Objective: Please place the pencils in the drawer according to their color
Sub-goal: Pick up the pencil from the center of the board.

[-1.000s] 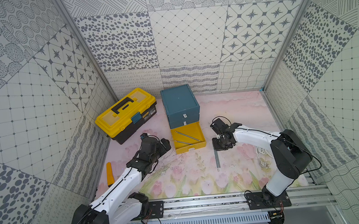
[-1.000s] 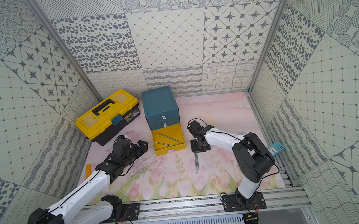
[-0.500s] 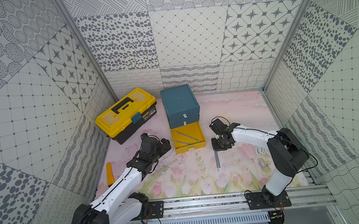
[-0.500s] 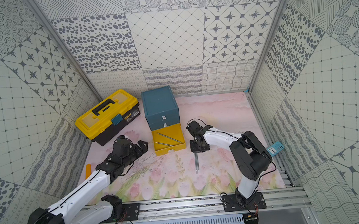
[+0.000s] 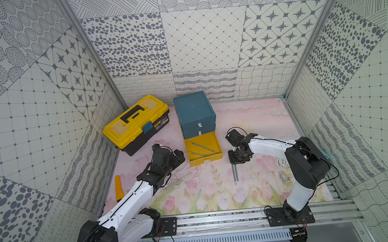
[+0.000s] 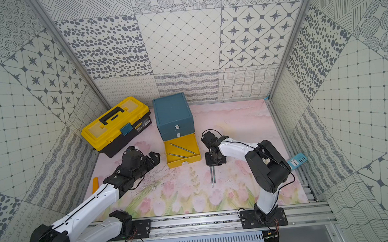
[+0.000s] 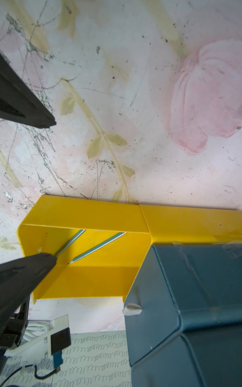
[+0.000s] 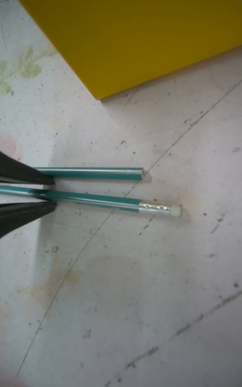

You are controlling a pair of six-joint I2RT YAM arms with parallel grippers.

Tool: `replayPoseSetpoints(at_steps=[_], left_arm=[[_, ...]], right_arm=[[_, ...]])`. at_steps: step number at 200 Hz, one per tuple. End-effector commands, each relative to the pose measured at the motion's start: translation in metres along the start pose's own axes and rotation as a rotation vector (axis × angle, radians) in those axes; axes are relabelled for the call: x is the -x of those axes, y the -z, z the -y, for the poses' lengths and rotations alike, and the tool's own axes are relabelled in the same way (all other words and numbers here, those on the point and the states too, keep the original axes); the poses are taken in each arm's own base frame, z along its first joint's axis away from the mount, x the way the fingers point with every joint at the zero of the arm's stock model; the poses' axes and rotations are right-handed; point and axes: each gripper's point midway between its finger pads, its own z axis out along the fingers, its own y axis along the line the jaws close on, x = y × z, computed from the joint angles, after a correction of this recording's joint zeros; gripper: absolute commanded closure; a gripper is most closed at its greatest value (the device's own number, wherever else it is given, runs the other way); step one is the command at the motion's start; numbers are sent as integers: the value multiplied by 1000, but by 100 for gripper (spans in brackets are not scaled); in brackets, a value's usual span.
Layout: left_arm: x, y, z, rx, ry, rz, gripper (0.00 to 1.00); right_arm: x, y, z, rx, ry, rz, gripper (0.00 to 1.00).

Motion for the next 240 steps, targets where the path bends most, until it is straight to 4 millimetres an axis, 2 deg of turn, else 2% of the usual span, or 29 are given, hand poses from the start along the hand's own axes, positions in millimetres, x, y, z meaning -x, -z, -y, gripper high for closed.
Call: replayPoseSetpoints(at_steps=[1,63,121,175,240], left_arm=[[8,0,8,-38,8,29,1],[7,0,7,-34,9,29,1],[7,0,5,-29,8,31,1],[8,1,3,-20,5,37,1],[8,1,3,-19,5,37,1]], right_arm=[[1,-5,1,-20,2,1,79],[-10,-2,16,-138,51,-64,78],[-30,-10,12,-111,48,-164,76],[-50,-11,38,-232,46,-237,78],[-68,-15,45,-248,56,-302,81]])
